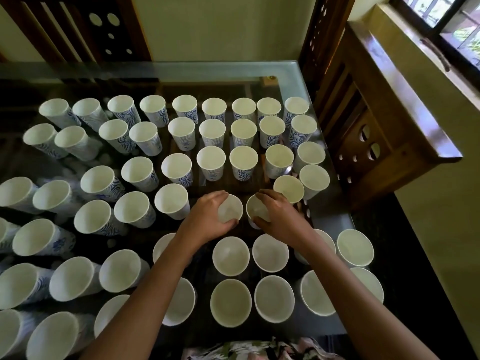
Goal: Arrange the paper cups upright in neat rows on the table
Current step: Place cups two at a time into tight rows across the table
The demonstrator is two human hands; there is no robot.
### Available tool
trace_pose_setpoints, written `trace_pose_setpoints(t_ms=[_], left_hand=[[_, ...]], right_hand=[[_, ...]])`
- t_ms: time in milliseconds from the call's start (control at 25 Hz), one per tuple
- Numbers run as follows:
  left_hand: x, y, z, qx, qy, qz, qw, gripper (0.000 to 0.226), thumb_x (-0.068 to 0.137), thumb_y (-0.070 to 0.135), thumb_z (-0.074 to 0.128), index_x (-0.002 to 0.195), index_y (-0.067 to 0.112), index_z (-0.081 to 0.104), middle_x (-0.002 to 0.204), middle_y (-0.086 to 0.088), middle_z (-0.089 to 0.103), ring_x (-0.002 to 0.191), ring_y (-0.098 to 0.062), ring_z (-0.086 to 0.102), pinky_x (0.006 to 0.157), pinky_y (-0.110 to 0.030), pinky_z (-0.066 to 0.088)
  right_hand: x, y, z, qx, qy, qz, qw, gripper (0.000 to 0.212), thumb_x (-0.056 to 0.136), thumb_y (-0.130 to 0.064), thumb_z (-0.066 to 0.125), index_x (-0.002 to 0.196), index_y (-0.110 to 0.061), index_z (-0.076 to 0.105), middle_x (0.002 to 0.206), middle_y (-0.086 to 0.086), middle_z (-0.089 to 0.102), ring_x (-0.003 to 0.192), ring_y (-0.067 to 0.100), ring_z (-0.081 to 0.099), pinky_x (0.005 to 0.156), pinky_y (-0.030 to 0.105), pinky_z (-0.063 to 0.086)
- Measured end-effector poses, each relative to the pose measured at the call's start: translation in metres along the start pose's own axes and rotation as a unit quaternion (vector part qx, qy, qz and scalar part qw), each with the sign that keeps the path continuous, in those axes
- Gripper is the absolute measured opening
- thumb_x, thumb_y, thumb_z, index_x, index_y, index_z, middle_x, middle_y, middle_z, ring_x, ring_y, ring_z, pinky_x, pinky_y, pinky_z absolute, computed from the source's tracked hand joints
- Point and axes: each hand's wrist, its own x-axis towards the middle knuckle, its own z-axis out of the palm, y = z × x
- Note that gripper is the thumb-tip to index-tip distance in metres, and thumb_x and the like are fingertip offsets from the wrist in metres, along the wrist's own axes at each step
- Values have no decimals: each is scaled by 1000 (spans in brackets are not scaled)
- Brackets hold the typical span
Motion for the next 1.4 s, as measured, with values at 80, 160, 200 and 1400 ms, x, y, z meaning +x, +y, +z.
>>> trace_pose_setpoints(t_ms=[80, 160, 200, 1400], left_hand=[[-4, 2, 1, 2, -2, 2, 1000, 72, 75, 33, 73, 137, 12, 42, 143, -3, 41, 131, -19, 39, 107, -29, 31], [-6, 4, 1, 1, -3, 2, 1000, 72, 75, 33, 73, 137, 12, 42, 144, -3, 41, 131, -19, 38, 107, -30, 30], [-7, 4, 1, -1, -3, 1, 1000, 72, 75, 33, 73, 137, 12, 42, 144, -3, 41, 131, -19, 38, 107, -30, 30], [63, 114, 51, -2, 11, 46, 999, 74, 66, 34, 81, 129, 8, 51, 132, -9, 53, 119, -24, 48, 99, -31, 37]], right_hand=[[-3, -1, 1, -3, 1, -1, 1000, 60, 89, -27, 60, 141, -10, 35, 148, 6, 33, 134, 22, 31, 106, 28, 30], [-6, -2, 1, -7, 0, -3, 1000, 60, 89, -27, 61, 140, -10, 36, 147, 7, 34, 133, 22, 33, 105, 28, 31], [-7, -2, 1, -8, 0, -4, 1000, 60, 88, -27, 61, 140, -9, 36, 147, 8, 35, 133, 23, 34, 105, 28, 32], [8, 120, -54, 36, 66, 87, 993, 62, 86, -25, 64, 140, -10, 35, 149, 8, 30, 137, 23, 24, 110, 28, 22]])
